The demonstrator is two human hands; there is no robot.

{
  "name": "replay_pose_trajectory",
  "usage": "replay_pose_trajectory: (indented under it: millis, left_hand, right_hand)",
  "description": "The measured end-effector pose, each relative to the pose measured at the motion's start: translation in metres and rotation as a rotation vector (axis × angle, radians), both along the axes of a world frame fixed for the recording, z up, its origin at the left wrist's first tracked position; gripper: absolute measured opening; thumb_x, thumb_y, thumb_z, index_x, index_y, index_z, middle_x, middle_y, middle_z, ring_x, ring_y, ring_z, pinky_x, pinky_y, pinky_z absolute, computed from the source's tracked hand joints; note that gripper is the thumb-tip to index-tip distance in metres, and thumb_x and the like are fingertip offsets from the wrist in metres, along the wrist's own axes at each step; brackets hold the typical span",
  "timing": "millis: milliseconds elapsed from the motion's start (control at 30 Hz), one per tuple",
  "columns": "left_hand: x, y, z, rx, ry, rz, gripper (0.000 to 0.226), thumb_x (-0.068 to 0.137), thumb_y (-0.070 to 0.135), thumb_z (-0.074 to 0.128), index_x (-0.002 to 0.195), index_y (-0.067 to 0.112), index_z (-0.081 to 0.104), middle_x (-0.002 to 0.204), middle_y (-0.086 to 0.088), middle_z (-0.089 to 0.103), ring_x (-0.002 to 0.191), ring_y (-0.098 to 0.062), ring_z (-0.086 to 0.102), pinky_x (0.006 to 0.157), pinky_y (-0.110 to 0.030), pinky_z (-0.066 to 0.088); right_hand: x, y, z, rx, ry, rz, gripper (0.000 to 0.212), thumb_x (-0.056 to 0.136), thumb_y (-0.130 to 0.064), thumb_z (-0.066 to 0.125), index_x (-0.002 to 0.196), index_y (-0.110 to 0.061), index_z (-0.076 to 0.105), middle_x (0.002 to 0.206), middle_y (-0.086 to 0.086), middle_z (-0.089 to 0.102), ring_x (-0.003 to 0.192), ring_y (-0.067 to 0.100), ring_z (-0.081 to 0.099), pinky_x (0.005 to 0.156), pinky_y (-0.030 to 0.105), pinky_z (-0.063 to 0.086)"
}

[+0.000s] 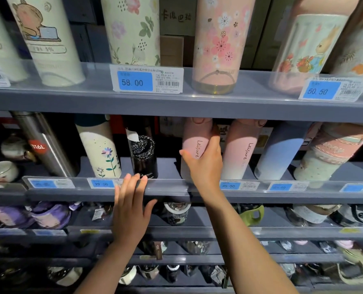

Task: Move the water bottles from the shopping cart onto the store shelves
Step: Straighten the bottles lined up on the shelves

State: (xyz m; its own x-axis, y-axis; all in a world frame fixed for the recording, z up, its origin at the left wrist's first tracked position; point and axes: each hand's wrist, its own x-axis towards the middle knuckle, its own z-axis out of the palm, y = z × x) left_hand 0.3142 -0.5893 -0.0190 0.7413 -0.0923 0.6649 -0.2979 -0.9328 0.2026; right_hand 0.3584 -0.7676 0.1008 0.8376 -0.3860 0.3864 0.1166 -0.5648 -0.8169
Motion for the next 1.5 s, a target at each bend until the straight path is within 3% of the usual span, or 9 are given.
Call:
replay_pose_trajectory:
  millis: [300,500,733,900,1133,1233,1300,1400,1500]
  left_hand:
    - [0.0,-0.001,0.005,0.043,-0.009,0.021,0.057,0.087,0.035,0.056,0.135,0.009,0.04,0.137,-0.014,0.044,0.136,-0.034,0.034,0.108,-0.056,0.032]
    - [-0.001,0.002,0.002,0.034,-0.018,-0.018,0.063,0.086,0.028,0.063,0.139,0.007,0.037,0.143,-0.017,0.04,0.138,-0.036,0.029,0.111,-0.059,0.027]
    - [-0.004,-0.013,0.009,-0.121,0.028,-0.007,0.063,0.089,0.042,0.046,0.14,0.004,0.037,0.148,-0.019,0.036,0.141,-0.035,0.024,0.114,-0.057,0.023]
    - [-0.016,-0.07,0.017,-0.25,0.072,0.116,0.06,0.092,0.043,0.041,0.141,0.01,0.037,0.154,-0.012,0.028,0.147,-0.026,0.015,0.12,-0.047,0.006]
    - [-0.013,-0.156,0.045,-0.498,0.242,0.283,0.111,0.067,0.075,0.052,0.152,0.015,0.014,0.159,-0.004,0.017,0.148,-0.014,0.004,0.119,-0.044,0.001]
    - [-0.014,-0.161,0.048,-0.418,0.284,0.33,0.129,0.054,0.09,0.042,0.153,0.013,0.01,0.161,-0.004,0.013,0.148,-0.014,-0.002,0.118,-0.05,0.003]
    - [-0.014,-0.162,0.047,-0.348,0.308,0.349,0.131,0.054,0.092,0.036,0.153,0.011,0.013,0.161,-0.004,0.012,0.148,-0.017,-0.002,0.116,-0.057,0.007]
    - [-0.014,-0.162,0.046,-0.283,0.344,0.379,0.127,0.056,0.092,0.036,0.152,0.01,0.019,0.16,-0.004,0.014,0.148,-0.019,0.0,0.113,-0.063,0.01]
    - [-0.013,-0.159,0.042,-0.251,0.356,0.379,0.123,0.06,0.091,0.041,0.151,0.011,0.021,0.159,-0.006,0.016,0.148,-0.021,-0.001,0.111,-0.066,0.013]
  right_hand:
    - [0.0,-0.004,-0.002,0.013,0.028,-0.036,0.066,0.075,-0.032,0.08,0.116,-0.001,0.039,0.111,0.014,0.054,0.102,0.033,0.053,0.085,0.046,0.047]
    - [-0.038,0.0,-0.009,-0.003,-0.029,-0.014,0.091,0.082,-0.022,0.075,0.152,-0.014,0.016,0.154,0.007,0.029,0.141,0.021,0.027,0.116,0.032,0.025]
    - [-0.081,-0.047,-0.025,0.041,-0.2,-0.13,0.055,0.086,-0.012,0.07,0.135,-0.014,0.044,0.126,-0.004,0.048,0.113,0.009,0.048,0.098,0.027,0.043]
    - [-0.069,-0.138,-0.026,0.137,-0.284,-0.203,0.056,0.084,-0.024,0.065,0.134,-0.01,0.044,0.13,0.004,0.047,0.119,0.016,0.047,0.1,0.03,0.04]
    - [-0.056,-0.224,-0.016,0.161,-0.042,0.116,0.089,0.077,-0.033,0.068,0.15,-0.018,0.021,0.146,-0.008,0.029,0.139,0.014,0.03,0.114,0.034,0.029]
    - [-0.044,-0.237,-0.006,0.162,0.071,0.214,0.1,0.077,-0.033,0.073,0.153,-0.014,0.011,0.157,0.001,0.02,0.145,0.019,0.021,0.118,0.039,0.023]
    - [-0.035,-0.241,-0.001,0.13,0.141,0.253,0.096,0.079,-0.03,0.075,0.151,-0.011,0.015,0.157,0.009,0.025,0.143,0.024,0.026,0.116,0.043,0.026]
    - [-0.027,-0.241,0.001,0.08,0.19,0.235,0.081,0.07,-0.041,0.07,0.133,-0.005,0.033,0.128,0.016,0.051,0.118,0.034,0.05,0.098,0.05,0.043]
    - [-0.022,-0.239,-0.002,0.053,0.193,0.222,0.072,0.075,-0.035,0.071,0.129,0.0,0.039,0.124,0.016,0.051,0.114,0.032,0.05,0.097,0.048,0.042]
